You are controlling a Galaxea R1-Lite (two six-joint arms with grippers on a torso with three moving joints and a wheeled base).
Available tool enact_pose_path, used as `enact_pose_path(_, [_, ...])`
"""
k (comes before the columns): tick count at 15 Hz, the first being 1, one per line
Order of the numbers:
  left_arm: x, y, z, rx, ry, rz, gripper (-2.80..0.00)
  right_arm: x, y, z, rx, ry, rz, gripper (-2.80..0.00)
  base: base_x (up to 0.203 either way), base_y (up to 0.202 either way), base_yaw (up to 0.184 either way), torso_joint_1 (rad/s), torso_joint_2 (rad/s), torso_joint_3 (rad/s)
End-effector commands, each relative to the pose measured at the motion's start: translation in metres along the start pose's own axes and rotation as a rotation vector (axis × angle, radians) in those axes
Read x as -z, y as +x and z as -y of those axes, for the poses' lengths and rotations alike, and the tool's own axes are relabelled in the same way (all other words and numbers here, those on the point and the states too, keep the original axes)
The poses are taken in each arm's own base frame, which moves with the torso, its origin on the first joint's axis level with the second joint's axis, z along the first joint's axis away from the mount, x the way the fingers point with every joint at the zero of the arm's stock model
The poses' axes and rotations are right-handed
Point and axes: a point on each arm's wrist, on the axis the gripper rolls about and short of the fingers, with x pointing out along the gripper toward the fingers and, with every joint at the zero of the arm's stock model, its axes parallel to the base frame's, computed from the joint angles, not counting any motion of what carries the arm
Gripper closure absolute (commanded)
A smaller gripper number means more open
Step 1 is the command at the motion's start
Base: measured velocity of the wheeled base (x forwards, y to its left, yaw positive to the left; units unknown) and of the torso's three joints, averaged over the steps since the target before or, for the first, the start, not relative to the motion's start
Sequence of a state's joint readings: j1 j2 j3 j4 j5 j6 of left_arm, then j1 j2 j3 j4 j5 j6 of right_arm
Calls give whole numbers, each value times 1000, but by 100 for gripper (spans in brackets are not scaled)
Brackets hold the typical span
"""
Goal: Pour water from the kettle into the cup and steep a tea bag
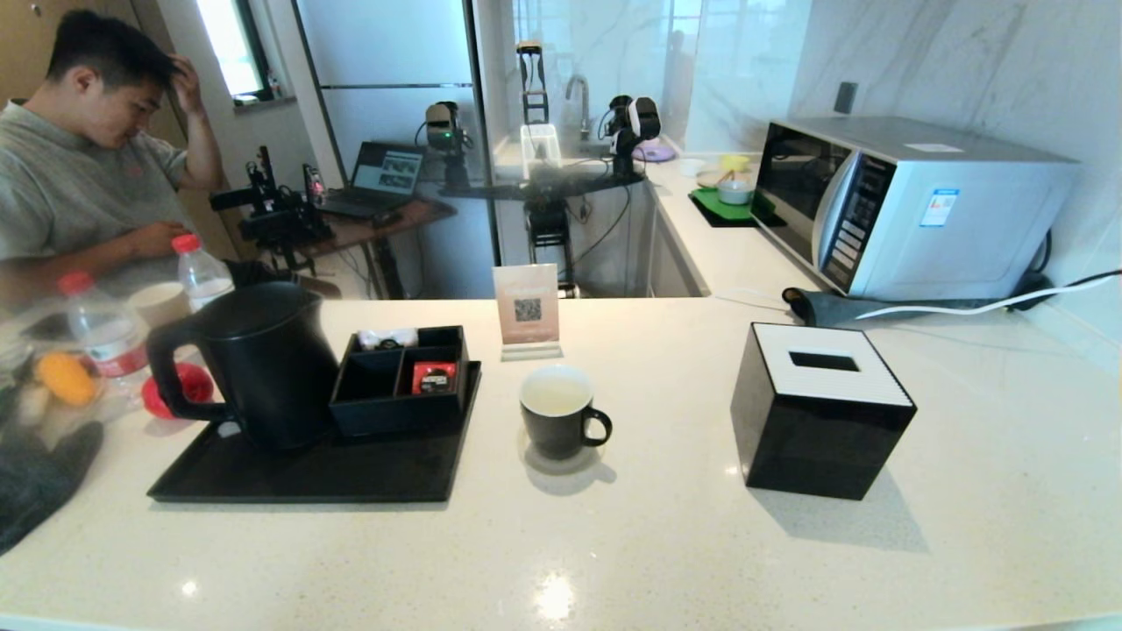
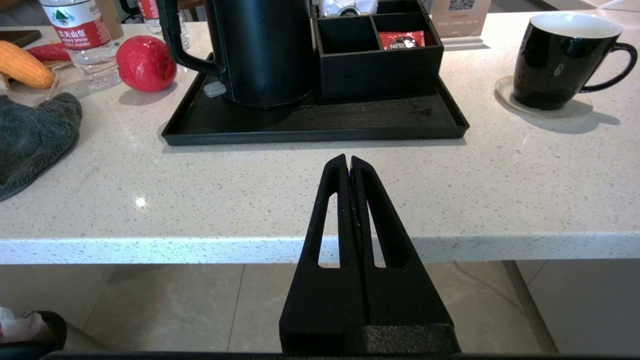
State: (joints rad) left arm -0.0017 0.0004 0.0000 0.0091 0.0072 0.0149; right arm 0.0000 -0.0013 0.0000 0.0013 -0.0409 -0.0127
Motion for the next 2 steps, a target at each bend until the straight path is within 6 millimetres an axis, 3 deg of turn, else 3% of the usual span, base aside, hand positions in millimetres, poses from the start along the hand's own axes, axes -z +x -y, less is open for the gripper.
enact_pose_path(1, [0, 0, 0, -1, 0, 0, 0, 0, 0, 0, -1, 2, 0, 0, 0, 0, 0, 0, 0, 0])
enact_pose_path(2, [0, 0, 0, -1, 0, 0, 0, 0, 0, 0, -1, 2, 0, 0, 0, 0, 0, 0, 0, 0])
